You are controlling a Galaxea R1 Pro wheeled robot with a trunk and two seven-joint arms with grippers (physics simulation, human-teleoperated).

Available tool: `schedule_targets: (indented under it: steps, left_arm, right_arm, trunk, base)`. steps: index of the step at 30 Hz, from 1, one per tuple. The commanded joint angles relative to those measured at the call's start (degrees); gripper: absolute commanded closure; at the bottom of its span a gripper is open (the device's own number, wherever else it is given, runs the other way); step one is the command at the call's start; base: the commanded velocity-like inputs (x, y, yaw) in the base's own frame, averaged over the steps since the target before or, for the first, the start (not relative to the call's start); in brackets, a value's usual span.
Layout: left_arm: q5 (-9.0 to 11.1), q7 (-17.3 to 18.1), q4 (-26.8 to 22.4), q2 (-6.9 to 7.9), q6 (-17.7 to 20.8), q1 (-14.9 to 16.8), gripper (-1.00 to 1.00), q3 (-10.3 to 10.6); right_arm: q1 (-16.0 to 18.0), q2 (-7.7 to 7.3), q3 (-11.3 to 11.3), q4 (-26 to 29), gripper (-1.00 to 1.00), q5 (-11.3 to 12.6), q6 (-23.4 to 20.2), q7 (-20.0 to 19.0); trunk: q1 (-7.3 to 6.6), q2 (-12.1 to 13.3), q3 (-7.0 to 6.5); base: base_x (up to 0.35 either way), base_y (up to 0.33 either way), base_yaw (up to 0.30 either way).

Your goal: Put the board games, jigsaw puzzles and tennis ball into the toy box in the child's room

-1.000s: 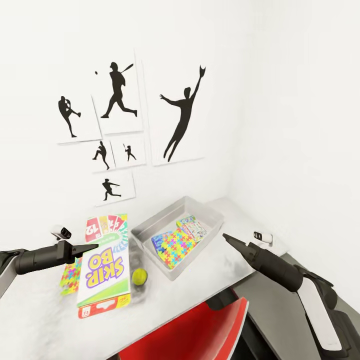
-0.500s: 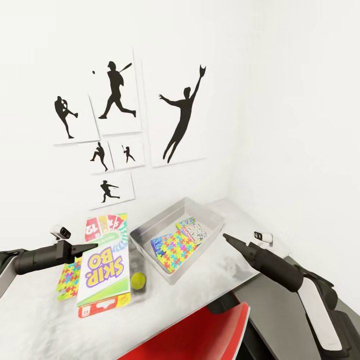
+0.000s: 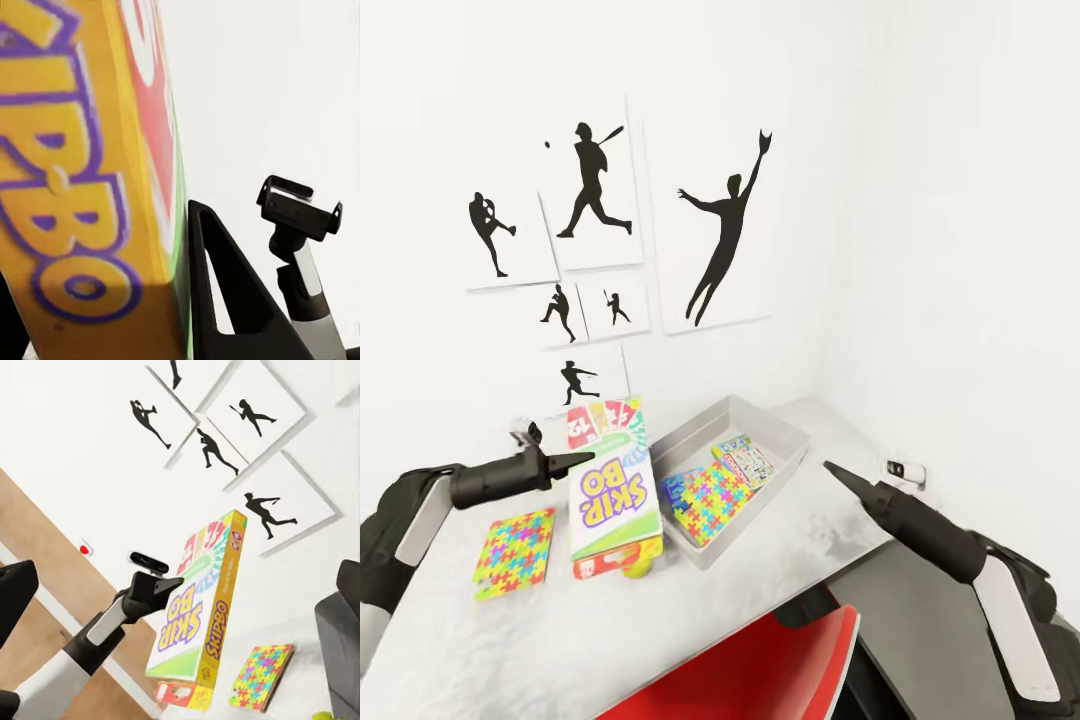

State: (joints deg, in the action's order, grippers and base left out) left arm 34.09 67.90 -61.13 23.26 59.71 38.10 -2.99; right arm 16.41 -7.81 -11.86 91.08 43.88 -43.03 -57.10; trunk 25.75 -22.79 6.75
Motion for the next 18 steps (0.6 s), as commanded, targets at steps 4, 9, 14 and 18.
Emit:
schedule_targets:
  steps: [4, 9, 14, 18]
  left_arm:
    - [0.09, -8.14, 0.4, -4.51, 0.29, 4.46, 1.0, -0.55]
    - [0.38, -19.07, 1.52, -12.45, 0.24, 9.56, 1.0, -2.76]
    - [2.67, -31.94, -0.37, -22.59, -0.26, 11.21, 1.0, -11.47]
    - [3.26, -40.69, -9.98, -29.67, -0.53, 10.98, 1.0, -16.34]
  right_arm:
    - [-1.13, -0.01, -3.02, -0.02, -1.0, 0.24, -0.56, -0.09]
    - [-2.34, -0.01, -6.82, -0.06, -1.0, 0.13, -0.59, -2.51]
    - [-2.57, -0.01, -9.09, -0.85, -1.0, 0.08, -0.57, -4.18]
    - [-2.6, -0.01, -9.5, -1.15, -1.0, 0.07, -0.57, -4.45]
  trunk:
    - [0.03, -0.13, 0.13]
    - [0.03, -0.13, 0.13]
    - [0.03, -0.13, 0.13]
    - [0.03, -0.13, 0.13]
  base:
    - [0.0, 0.0, 0.0]
    - [0.0, 0.0, 0.0]
    - [0.0, 0.0, 0.0]
    - [0.0, 0.0, 0.0]
